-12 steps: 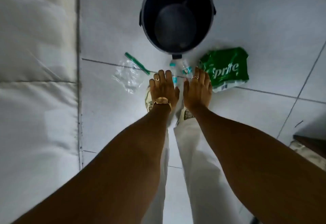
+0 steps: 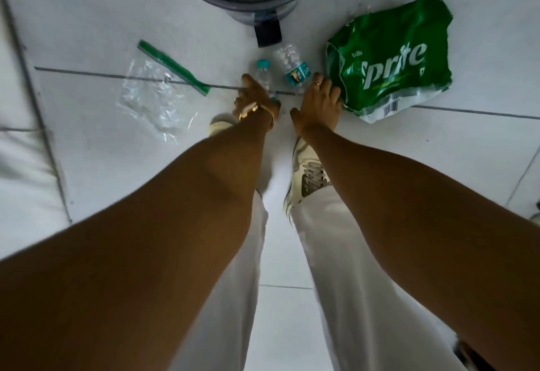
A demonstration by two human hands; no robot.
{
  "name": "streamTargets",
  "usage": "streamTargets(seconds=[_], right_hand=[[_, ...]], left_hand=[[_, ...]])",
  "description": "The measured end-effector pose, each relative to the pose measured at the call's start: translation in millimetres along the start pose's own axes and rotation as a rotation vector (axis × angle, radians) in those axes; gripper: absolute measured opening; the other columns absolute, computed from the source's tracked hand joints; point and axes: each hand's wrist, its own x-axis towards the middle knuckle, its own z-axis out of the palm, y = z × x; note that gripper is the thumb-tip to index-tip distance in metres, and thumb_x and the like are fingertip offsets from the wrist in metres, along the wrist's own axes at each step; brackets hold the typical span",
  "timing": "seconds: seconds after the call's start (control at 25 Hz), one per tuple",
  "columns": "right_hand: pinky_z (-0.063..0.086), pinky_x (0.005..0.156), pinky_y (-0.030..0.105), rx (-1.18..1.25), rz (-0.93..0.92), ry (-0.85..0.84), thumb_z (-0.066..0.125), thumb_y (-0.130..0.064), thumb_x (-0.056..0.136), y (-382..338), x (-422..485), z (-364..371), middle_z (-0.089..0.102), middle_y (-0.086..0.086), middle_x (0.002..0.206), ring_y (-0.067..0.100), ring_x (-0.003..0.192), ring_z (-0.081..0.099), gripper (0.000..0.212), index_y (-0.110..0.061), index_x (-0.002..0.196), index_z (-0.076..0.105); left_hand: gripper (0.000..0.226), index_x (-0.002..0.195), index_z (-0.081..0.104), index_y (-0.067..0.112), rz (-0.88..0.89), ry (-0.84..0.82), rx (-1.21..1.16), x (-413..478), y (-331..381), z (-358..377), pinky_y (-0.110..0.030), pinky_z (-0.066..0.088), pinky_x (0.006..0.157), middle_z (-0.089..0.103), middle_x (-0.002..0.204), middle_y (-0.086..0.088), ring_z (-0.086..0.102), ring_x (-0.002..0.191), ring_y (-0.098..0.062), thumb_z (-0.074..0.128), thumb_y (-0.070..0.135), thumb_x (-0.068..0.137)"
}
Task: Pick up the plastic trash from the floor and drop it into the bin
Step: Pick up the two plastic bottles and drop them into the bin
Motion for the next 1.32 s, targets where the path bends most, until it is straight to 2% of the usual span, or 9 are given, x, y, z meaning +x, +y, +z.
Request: streamTargets(seconds=[0.16,0.36,0.52,0.68,0.84,0.92,1.04,1.2,1.32], right_hand=[[0.038,0.102,0.041,-0.046,0.008,-0.025,0.063,-0.022,0.088,-3,12,3,0.043,0.02,0.144,0.034,0.128,0.041,0.074,-0.003,0.148,0.023],[0.037,0.109,0.043,0.124,0.042,-0.088,0.055,-0.028,0.096,-1,-34,-36,0.041,0.019,0.147,0.034,0.135,0.038,0.062,-0.004,0.147,0.029],[0.046,0.099,0.042,0.391,0.122,-0.042,0.051,-0.039,0.097,-3,-85,-79,0.052,0.017,0.138,0.031,0.126,0.049,0.057,-0.004,0.14,0.041],[0.049,0.093,0.043,0.554,0.132,0.256,0.046,-0.051,0.095,-16,-121,-131,0.06,0.015,0.128,0.03,0.118,0.054,0.06,-0.006,0.134,0.051],[0.043,0.088,0.041,0.379,0.063,0.633,0.048,-0.052,0.09,-36,-123,-187,0.069,0.013,0.115,0.033,0.108,0.056,0.06,-0.008,0.131,0.057],[0.039,0.094,0.043,0.293,-0.01,0.573,0.045,-0.056,0.09,-48,-103,-209,0.069,0.012,0.116,0.032,0.112,0.053,0.063,-0.01,0.13,0.058],[0.036,0.096,0.042,0.1,-0.111,0.461,0.044,-0.055,0.093,-71,-54,-224,0.067,0.011,0.113,0.029,0.113,0.049,0.055,-0.009,0.119,0.061],[0.032,0.102,0.047,-0.143,-0.091,0.349,0.041,-0.052,0.096,-95,2,-221,0.066,0.011,0.111,0.03,0.118,0.044,0.051,-0.01,0.114,0.062],[0.024,0.11,0.049,-0.17,-0.02,0.254,0.034,-0.062,0.095,-106,10,-213,0.06,0.017,0.126,0.033,0.133,0.035,0.066,-0.007,0.119,0.061]], left_hand=[[0.079,0.146,0.02,0.009,0.093,0.049,0.041,-24,-29,-11,-0.047,0.042,0.101,0.044,0.141,-0.018,0.046,0.127,-0.038,0.065,0.034,0.087],[0.06,0.121,0.04,0.024,0.386,0.131,-0.112,-105,-40,-69,-0.044,0.058,0.085,0.062,0.124,-0.006,0.063,0.107,-0.029,0.069,0.047,0.074],[0.057,0.116,0.042,0.017,0.573,0.168,-0.425,-150,8,-135,-0.019,0.055,0.072,0.062,0.116,-0.002,0.063,0.096,-0.015,0.08,0.024,0.074],[0.057,0.115,0.044,0.01,0.637,0.279,-0.526,-114,65,-181,-0.034,0.061,0.067,0.065,0.106,-0.008,0.068,0.087,-0.024,0.079,0.022,0.072],[0.063,0.125,0.041,0.008,0.393,0.181,-0.418,-50,103,-192,-0.041,0.059,0.082,0.064,0.118,-0.015,0.067,0.1,-0.034,0.078,0.023,0.077],[0.077,0.137,0.032,0.008,0.316,0.173,-0.252,-30,109,-191,-0.046,0.053,0.094,0.059,0.128,-0.018,0.061,0.114,-0.039,0.078,0.025,0.078],[0.084,0.144,0.025,0.008,0.359,0.247,-0.113,-23,108,-193,-0.049,0.049,0.099,0.048,0.139,-0.021,0.051,0.125,-0.041,0.077,0.022,0.079],[0.07,0.139,0.037,0.002,0.657,0.453,-0.39,-50,79,-193,-0.038,0.052,0.096,0.05,0.137,-0.022,0.054,0.12,-0.035,0.074,0.01,0.08],[0.059,0.131,0.046,0.0,0.671,0.673,-0.492,-65,31,-181,-0.027,0.05,0.085,0.053,0.132,-0.021,0.057,0.112,-0.03,0.073,0.012,0.08]])
